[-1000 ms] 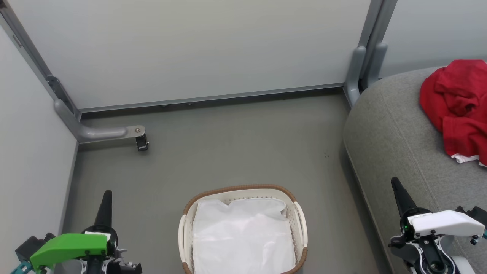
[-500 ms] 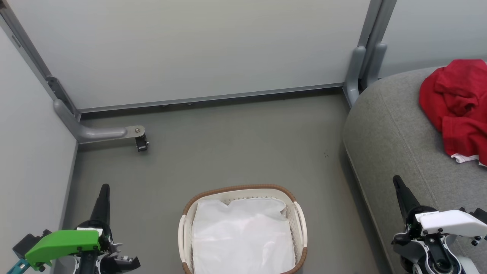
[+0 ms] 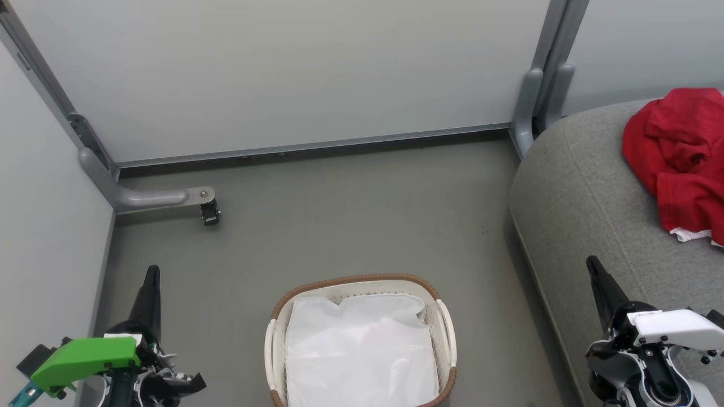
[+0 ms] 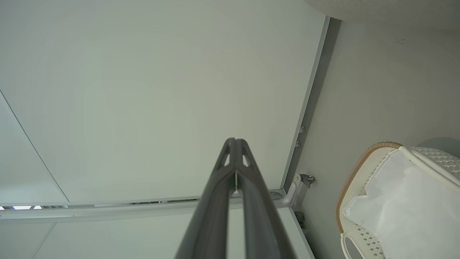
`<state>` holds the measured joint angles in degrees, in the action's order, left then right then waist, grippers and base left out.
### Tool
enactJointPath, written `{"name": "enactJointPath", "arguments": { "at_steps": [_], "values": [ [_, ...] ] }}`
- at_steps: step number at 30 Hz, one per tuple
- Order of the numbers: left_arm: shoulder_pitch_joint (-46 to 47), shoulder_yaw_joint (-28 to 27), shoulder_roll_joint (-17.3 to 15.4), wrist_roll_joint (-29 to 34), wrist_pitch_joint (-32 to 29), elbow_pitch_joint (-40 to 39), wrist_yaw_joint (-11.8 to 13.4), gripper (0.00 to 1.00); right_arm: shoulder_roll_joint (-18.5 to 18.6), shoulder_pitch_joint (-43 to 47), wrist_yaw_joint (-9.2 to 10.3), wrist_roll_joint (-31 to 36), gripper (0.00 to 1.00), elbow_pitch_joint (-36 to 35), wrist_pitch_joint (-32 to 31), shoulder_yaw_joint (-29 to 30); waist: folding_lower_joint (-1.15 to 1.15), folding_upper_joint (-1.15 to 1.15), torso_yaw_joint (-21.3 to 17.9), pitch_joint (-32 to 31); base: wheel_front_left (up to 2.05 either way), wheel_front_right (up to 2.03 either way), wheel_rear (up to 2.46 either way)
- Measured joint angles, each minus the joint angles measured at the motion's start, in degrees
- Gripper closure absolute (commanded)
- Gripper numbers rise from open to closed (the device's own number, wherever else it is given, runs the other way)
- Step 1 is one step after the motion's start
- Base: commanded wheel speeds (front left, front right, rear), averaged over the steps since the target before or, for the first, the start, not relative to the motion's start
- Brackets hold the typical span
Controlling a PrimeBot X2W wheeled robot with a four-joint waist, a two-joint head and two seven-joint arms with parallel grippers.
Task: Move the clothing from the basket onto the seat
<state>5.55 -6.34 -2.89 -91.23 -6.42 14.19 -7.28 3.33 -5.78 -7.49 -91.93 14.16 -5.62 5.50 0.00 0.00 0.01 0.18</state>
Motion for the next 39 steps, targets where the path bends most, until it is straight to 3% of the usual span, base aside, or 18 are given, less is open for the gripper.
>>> {"name": "enactJointPath", "arguments": {
  "at_steps": [39],
  "values": [
    [0.44,-0.23,0.03,-1.04,-0.08,-0.09,-0.10,1.00,-0.20,-0.16,0.00,-0.87,1.00,-0.09,-0.51,0.56,0.00,0.00,-0.02,0.00,0.00,0.00,0.00]
  ]
}}
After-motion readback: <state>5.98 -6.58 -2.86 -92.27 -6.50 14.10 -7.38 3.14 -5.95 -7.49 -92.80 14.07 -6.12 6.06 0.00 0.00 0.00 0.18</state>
